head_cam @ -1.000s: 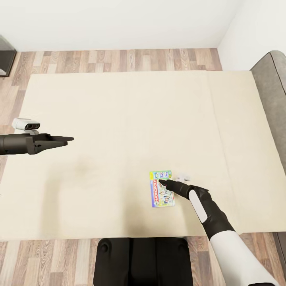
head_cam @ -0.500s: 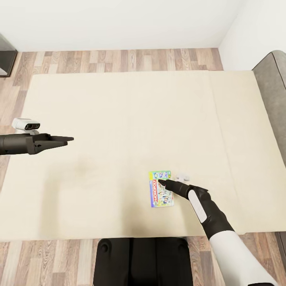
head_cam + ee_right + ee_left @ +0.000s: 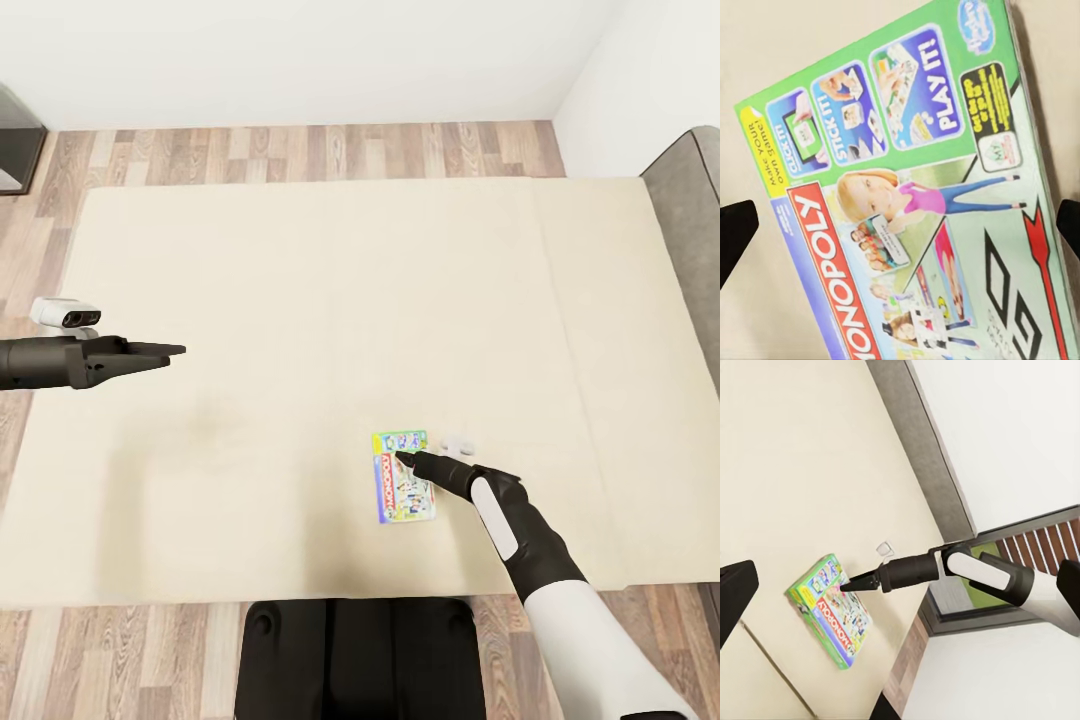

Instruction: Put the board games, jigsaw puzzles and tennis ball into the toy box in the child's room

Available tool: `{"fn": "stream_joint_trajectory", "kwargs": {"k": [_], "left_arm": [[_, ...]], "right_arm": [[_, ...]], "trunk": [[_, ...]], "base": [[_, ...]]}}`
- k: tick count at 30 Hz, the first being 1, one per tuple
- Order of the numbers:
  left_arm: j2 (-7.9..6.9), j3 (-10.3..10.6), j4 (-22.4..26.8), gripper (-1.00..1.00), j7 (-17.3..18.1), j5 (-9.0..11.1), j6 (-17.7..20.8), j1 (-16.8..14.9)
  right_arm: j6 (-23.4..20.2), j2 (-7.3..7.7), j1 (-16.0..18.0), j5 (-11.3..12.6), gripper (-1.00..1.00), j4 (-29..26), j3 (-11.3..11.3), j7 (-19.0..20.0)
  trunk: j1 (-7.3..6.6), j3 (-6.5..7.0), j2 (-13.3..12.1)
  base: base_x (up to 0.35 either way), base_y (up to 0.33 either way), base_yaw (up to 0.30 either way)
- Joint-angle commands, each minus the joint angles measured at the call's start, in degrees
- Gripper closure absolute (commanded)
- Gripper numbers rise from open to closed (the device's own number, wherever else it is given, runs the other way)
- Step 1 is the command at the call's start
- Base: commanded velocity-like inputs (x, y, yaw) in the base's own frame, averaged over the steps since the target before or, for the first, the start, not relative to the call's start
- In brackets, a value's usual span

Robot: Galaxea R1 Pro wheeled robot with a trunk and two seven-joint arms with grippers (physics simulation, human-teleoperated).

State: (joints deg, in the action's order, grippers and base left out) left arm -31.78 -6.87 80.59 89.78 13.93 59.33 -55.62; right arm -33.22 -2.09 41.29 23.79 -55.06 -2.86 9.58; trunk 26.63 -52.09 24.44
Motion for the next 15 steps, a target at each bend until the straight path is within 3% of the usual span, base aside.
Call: {"fn": "stream_joint_trajectory", "kwargs": {"k": [1,15], "left_arm": [[-0.03,0.02,0.0,-1.0,0.22,-0.02,0.61,-0.02],[-0.03,0.02,0.0,-1.0,0.22,-0.02,0.61,-0.02]], "right_arm": [[-0.27,-0.02,0.02,0.02,-1.0,-0.04,0.05,0.09],[-0.43,-0.27,0.27,0.02,-1.0,-0.05,0.05,0.09]], "trunk": [[0.03,-0.06,0.08],[0.03,-0.06,0.08]], "base": [[0.0,0.046,0.0],[0.0,0.074,0.0]]}}
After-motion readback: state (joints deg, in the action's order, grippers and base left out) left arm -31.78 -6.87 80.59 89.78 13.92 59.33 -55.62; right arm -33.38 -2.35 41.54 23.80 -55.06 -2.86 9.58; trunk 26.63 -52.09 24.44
